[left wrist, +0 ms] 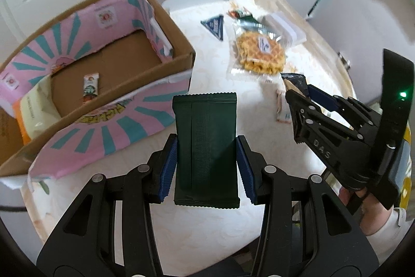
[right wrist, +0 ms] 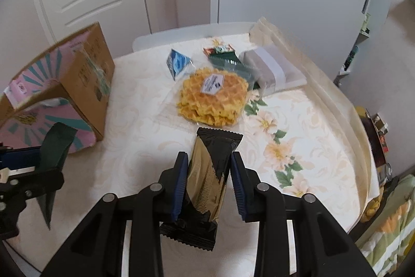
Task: Organize snacks
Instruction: 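Carry both packets over the box and release them inside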
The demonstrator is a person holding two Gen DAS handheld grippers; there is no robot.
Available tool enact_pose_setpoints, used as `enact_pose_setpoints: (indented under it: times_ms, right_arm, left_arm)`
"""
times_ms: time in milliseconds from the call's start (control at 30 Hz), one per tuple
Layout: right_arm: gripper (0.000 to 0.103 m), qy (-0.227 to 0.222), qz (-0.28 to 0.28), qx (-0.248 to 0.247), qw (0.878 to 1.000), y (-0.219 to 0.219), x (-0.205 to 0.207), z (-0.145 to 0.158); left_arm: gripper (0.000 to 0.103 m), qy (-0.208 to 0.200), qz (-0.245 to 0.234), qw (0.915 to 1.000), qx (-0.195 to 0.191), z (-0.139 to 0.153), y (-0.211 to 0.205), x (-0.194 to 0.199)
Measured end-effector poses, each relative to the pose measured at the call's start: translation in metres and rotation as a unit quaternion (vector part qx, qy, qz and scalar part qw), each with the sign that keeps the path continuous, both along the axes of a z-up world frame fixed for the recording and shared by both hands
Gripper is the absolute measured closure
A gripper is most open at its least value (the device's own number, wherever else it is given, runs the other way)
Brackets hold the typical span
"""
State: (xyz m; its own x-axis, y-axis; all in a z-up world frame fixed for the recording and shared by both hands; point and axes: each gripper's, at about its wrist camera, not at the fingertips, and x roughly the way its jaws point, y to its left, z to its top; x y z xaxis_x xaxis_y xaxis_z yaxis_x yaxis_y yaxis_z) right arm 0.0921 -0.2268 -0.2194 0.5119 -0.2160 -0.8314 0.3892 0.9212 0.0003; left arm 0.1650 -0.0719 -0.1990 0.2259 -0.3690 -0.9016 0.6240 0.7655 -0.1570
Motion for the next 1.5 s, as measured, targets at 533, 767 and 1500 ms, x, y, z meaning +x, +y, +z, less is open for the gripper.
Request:
enact_pose_setpoints:
  times_ms: [533, 767, 1500]
  right_arm:
    - [0.073, -0.109, 0.193, 0.038, 0.974, -0.001, 0.05, 0.142]
    - [0.073, -0.122, 0.322, 0.05, 0.938, 0.029, 0.093, 0.172]
    - [0.073, -0.027, 0.312, 0.124, 0.942, 0.118, 0.19, 0.087]
  left_arm:
    - [0.062, -0.111, 0.194, 0.9725, -0.065, 0.118, 0.04, 0.013]
    - [0.062, -0.125, 0.291, 0.9459, -0.073, 0.134, 0.081, 0.041]
    - [0.059, 0.011, 0.241, 0.9704, -0.002, 0.009, 0.121, 0.166]
